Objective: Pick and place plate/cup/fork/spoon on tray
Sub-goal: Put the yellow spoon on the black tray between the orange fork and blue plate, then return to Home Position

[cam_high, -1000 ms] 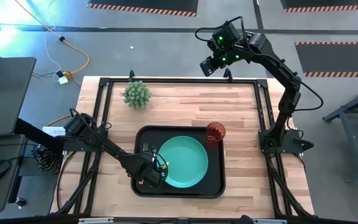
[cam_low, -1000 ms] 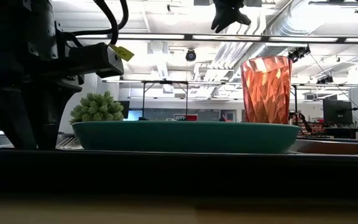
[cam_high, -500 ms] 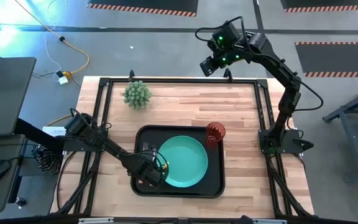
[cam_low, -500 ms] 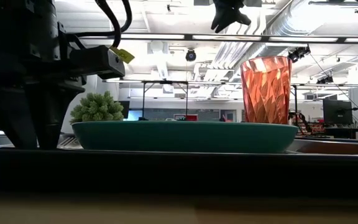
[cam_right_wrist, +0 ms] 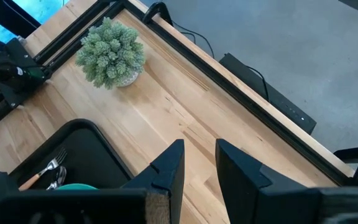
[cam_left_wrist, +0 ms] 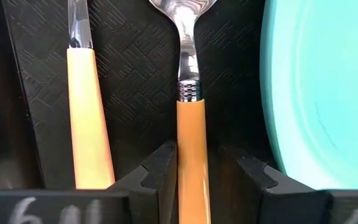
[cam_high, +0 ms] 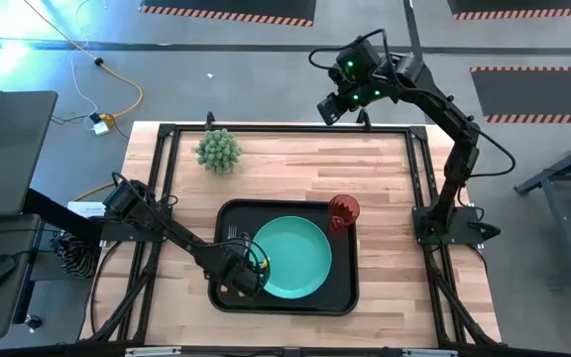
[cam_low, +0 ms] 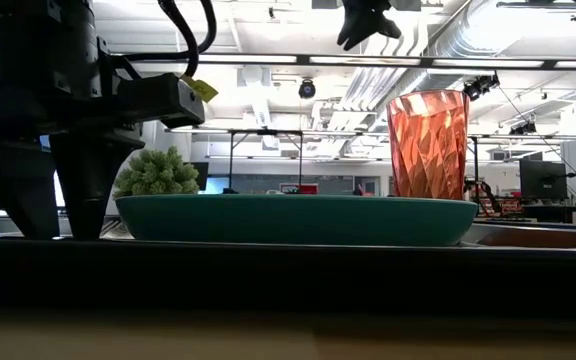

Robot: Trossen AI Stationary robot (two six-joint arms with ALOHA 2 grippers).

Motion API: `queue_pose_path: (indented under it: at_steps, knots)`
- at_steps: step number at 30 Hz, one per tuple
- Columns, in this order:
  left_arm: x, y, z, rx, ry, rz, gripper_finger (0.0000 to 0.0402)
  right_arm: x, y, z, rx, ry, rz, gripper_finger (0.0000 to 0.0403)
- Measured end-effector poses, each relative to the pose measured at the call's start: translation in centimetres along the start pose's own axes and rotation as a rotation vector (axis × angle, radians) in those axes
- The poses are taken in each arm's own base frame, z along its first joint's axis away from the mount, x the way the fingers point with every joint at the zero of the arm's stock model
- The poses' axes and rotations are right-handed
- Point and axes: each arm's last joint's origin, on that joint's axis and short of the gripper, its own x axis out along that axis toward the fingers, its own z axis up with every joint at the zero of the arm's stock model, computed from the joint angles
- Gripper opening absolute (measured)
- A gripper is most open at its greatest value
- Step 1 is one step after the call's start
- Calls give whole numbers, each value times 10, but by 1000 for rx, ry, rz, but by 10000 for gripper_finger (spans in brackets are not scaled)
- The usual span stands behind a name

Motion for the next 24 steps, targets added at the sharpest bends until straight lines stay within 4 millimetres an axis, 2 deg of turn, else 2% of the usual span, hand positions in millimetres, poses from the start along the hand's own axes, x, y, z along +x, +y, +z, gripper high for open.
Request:
queue_pose_path:
  at_steps: [5,18,24]
  knots:
    - [0,0,0,-8,10,5,118,0,0,0,0,0,0,83]
    - [0,0,-1,-10,23,9,119,0,0,0,0,0,0,83]
    - [-10,2,1,-10,43,13,119,0,0,0,0,0,0,83]
